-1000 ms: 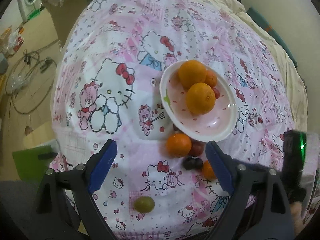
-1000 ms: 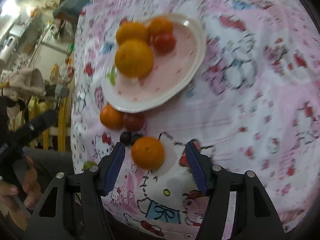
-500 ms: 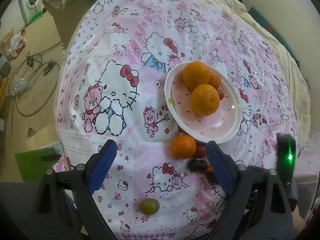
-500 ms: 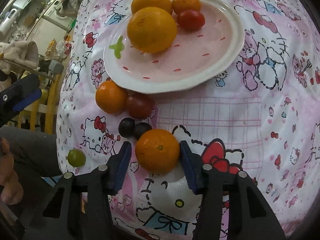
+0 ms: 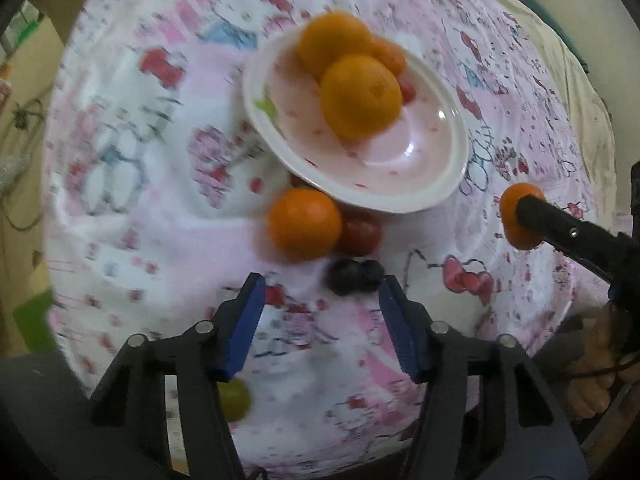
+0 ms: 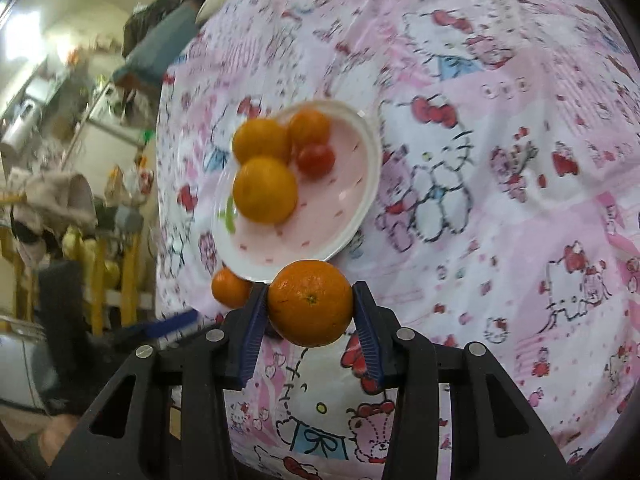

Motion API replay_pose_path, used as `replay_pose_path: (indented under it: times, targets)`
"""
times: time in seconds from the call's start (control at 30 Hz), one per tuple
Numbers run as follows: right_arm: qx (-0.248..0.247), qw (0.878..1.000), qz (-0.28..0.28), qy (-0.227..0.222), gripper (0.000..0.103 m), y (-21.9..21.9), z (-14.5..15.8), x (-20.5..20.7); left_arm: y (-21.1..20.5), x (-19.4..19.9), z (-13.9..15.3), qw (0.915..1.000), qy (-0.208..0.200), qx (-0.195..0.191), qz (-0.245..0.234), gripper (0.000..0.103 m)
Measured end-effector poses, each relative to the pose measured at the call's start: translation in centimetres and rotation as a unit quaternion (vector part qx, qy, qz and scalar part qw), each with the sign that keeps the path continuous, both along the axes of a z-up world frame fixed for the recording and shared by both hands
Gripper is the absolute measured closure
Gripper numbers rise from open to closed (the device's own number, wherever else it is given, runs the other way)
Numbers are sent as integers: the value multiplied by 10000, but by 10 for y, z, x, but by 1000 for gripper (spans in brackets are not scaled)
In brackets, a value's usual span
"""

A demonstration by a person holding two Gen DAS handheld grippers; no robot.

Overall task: Organize fruits
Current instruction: 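Lift the tangerine with the right gripper while the left reaches toward a dark grape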

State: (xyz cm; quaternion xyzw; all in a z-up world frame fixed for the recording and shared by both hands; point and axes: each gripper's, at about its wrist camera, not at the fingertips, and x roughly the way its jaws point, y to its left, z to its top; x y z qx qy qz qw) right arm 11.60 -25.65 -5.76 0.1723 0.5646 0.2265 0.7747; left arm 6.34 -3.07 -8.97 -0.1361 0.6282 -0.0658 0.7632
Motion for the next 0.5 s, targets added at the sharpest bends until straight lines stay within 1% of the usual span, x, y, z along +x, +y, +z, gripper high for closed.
replay_pose_path:
  times: [0.07,0.17,0.27,0.4,0.43,0.47,0.5]
  targets:
    - [68,10000,-68,17,59,-6,-1,1,-3,3,-8,9997,169,-173,86,53]
    - [94,9999,-97,42,59,-8,-1,-1,-4,7,-18,9983,403,-333,253,54]
    - [130,9998,-115,85,59,-16,-2,-2,-5,13,-24,9975,468,-369,374,54]
    - [180,9997,-153,79,59,-18,-1,-3,-5,19,-32,9964,579,-381,494,68]
    - [187,9997,-160,74,59,-18,0,-3,-4,19,-34,9956,610,-473,529,70]
    - [199,9996,-173,68,59,-19,0,-2,-4,19,-36,9946,658,-587,549,76]
    - [204,9996,-179,65,59,-19,1,-2,-5,19,-37,9935,724,-692,542,76]
